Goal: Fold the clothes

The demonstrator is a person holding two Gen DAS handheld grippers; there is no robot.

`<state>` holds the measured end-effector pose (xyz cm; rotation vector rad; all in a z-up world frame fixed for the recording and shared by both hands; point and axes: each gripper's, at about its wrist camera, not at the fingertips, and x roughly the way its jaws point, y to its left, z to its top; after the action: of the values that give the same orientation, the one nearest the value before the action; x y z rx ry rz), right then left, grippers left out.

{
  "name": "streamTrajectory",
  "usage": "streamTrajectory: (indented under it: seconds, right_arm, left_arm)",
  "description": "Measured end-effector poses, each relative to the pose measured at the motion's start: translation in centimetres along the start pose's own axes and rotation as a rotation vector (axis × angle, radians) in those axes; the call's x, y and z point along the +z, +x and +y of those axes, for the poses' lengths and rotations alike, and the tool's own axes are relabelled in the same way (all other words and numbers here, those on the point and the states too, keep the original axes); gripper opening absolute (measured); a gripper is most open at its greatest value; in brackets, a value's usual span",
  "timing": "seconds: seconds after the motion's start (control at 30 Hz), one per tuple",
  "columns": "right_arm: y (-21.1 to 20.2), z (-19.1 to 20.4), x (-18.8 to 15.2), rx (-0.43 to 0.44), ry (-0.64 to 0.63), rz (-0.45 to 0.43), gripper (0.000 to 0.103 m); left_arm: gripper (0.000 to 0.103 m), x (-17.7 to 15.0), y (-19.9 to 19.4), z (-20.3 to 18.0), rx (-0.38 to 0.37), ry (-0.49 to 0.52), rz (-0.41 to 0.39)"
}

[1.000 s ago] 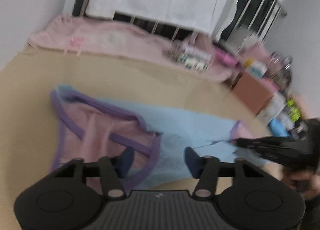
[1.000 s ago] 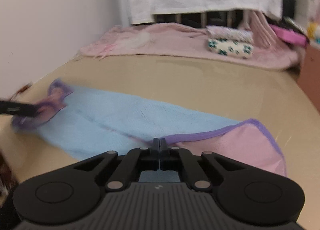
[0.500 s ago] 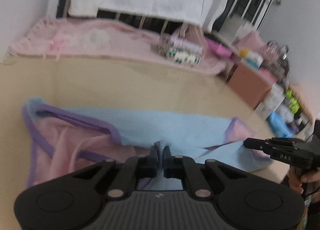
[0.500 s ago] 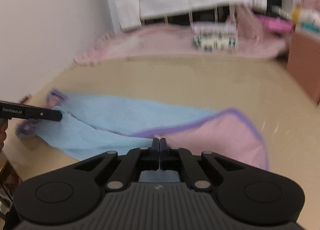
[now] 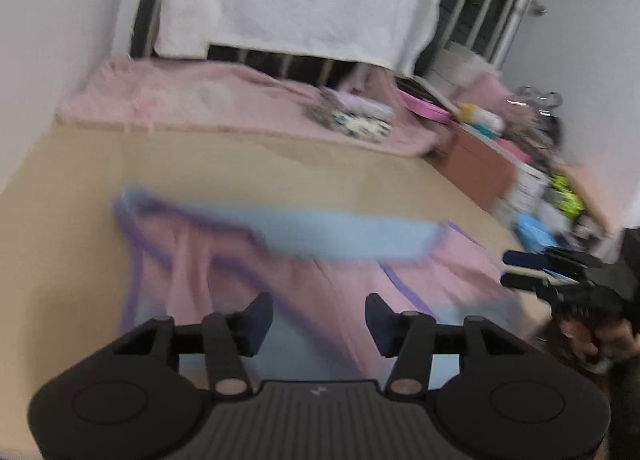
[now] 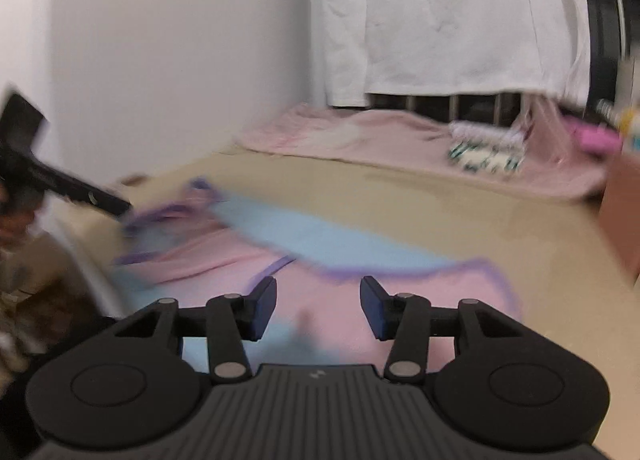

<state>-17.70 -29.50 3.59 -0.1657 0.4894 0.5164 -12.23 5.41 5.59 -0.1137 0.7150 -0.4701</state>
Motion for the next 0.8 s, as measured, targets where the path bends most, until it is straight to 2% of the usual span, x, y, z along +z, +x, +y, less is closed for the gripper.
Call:
streamTrajectory:
  seconds: [0.07,0.13,0.17,0.2,0.23,0.27,0.3,0.37,0.5,0.57,0.63,0.7,0.73,0.77,0.8]
  right_arm:
    - [3.3,0.1,1.5,-0.043,-0.084,0.035,0.047]
    - [5.4,-0.1,2.1,-0.031,-0.117,0.075,0.047]
    - [6.5,-0.2,2.3,-0.026,-0.134,0.096,0.046]
    - [7.6,-0.3,2.6,-0.020,-0.151,0.116,0.045]
    - [8.6,-0.4,2.9,-0.014,-0.167,0.136,0.043]
    - [9.7,-0.5,3.2,-0.008,-0.184,0.156,0.034]
    - [10.6,-0.7,3.4,0.004,-0.188,0.177,0.027]
    - [11.2,-1.5,4.0,0.043,-0.148,0.204,0.004]
    - [11.4,-2.3,5.3,0.093,-0.152,0.212,0.000]
    - [11.4,-2.6,6.1,0.117,-0.174,0.211,0.000]
    - [11.3,-2.9,6.9,0.140,-0.197,0.210,0.000]
    - [11.3,-3.2,7.7,0.163,-0.220,0.208,0.005]
    - [11.3,-3.3,8.1,0.175,-0.231,0.208,0.016]
    - [11.2,-3.4,8.2,0.190,-0.253,0.209,0.040]
    - [11.0,-3.1,7.4,0.214,-0.302,0.215,0.050]
  left_arm:
    - [0.049,2.0,3.4,0.2,0.058,-0.009,0.044]
    - [0.049,3.4,6.2,0.8,0.139,-0.034,0.075]
    - [0.046,3.8,7.0,1.2,0.175,-0.049,0.081]
    - [0.034,4.1,7.8,1.6,0.211,-0.063,0.087]
    - [0.023,4.3,8.2,2.0,0.194,-0.088,0.099]
    - [0.002,4.5,8.4,2.5,0.157,-0.118,0.114]
    - [0.003,4.6,8.6,2.9,0.120,-0.147,0.129]
    - [0.002,4.8,9.1,4.0,0.061,-0.207,0.149]
    - [0.000,6.2,9.2,5.4,0.010,-0.296,0.106]
    - [0.000,7.4,9.2,5.6,0.000,-0.304,0.060]
    - [0.000,8.9,9.7,5.7,-0.005,-0.285,0.049]
    - [0.000,9.7,10.1,5.6,0.005,-0.247,0.052]
    - [0.000,9.9,10.2,5.5,0.007,-0.230,0.052]
    - [0.000,9.9,10.4,5.6,0.001,-0.227,0.059]
    - [0.000,10.0,10.7,5.8,-0.009,-0.230,0.068]
